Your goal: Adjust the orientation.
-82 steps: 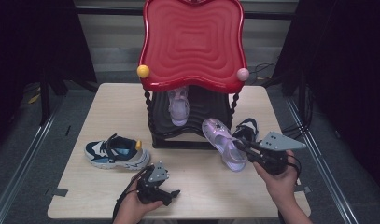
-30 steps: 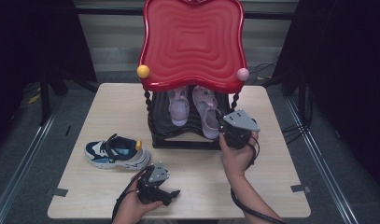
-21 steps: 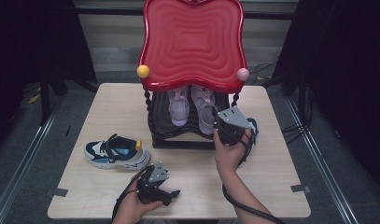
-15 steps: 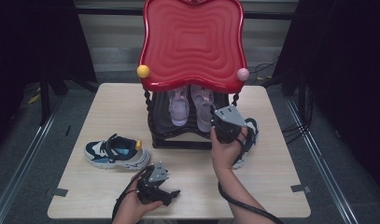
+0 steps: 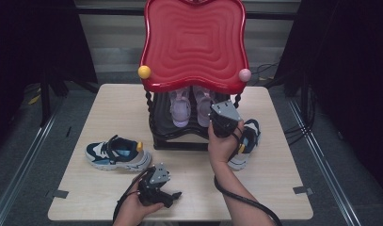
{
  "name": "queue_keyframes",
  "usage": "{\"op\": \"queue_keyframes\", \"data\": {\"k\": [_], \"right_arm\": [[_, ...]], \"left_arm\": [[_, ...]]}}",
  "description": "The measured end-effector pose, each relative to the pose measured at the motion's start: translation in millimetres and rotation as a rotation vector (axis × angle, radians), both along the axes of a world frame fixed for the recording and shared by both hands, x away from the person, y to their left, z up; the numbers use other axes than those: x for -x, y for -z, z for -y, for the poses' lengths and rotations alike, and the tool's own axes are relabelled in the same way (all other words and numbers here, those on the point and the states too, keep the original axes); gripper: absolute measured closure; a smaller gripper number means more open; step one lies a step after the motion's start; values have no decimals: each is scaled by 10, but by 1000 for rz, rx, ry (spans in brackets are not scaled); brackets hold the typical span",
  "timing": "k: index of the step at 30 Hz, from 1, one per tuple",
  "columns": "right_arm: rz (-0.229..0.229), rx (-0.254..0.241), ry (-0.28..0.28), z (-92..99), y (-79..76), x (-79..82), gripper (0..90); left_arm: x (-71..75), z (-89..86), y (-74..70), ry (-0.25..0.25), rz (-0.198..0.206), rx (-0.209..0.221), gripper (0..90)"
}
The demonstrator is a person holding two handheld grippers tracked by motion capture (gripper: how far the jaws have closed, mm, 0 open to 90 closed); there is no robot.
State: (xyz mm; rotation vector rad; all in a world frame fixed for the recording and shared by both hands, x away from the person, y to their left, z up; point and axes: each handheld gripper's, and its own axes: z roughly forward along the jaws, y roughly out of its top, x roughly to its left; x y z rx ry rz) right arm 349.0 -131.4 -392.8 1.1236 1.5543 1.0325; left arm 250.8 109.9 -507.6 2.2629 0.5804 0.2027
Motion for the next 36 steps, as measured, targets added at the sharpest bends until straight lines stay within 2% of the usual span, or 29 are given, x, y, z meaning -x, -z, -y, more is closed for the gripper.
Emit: {"op": "queue_keyframes", "data": {"k": [5,12,21,25,27,34,36], "right_arm": [[-6,-11,15,-16,40,-51,832],[7,-8,24,-45,64,-89,831],[0,-12,1,-126,99,-75,827],[-11,1,-9,-151,110,-60,819],[-17,15,-14,-157,125,-57,809],[-35,8,-26,-134,142,-44,764],[-33,25,-35,-134,135,-29,723]], "left_arm": [[0,0,0,0,0,-1,148],[0,0,0,0,0,0,148],[0,0,0,0,0,0,148],[0,0,0,0,0,0,148],[0,0,0,0,0,0,148],[0,0,0,0,0,0,148],[0,0,0,1,0,-1,148]]}}
